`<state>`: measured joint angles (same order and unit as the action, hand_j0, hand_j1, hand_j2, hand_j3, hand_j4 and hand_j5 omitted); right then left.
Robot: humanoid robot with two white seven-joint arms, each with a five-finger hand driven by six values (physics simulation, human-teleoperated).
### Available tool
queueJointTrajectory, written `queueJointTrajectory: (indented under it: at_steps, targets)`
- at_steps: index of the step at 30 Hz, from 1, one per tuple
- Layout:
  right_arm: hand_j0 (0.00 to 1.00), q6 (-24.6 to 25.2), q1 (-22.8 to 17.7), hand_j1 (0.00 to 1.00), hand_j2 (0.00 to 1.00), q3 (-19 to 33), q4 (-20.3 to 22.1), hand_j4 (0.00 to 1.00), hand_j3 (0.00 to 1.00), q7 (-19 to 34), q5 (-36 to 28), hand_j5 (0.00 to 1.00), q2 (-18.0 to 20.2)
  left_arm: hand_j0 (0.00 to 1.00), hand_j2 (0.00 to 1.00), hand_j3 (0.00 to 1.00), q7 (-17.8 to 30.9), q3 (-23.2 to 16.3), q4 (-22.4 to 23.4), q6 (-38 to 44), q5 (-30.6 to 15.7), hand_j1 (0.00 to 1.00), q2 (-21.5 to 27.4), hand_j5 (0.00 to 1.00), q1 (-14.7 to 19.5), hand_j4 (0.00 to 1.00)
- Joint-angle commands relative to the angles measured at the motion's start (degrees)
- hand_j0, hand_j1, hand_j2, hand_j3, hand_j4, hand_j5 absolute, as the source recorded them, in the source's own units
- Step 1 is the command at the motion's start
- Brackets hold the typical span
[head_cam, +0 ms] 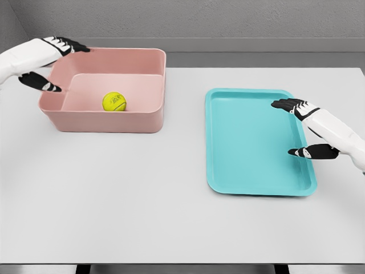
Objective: Put the tennis from the blue tray into the pink basket with both arms
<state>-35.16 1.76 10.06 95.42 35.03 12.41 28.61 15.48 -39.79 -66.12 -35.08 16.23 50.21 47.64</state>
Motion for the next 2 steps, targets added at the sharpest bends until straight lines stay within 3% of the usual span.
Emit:
queueJointTrajectory:
  at_steps: [1,2]
  targets:
    - [1.0,0.2,0.0,1.0,1.0,0.0,0.0,1.0,1.0,0.0,-0.5,1.0,0.0,1.0,1.0,1.0,0.0,0.3,0.8,0.1,-0.7,1.0,2.9,1.0,-0.1,1.0]
    - [1.0,0.2,0.0,1.0,1.0,0.0,0.0,1.0,1.0,0.0,-0.5,1.0,0.0,1.0,1.0,1.0,0.0,0.3,1.0,0.1,-0.7,1.0,2.9,1.0,-0.2,1.0]
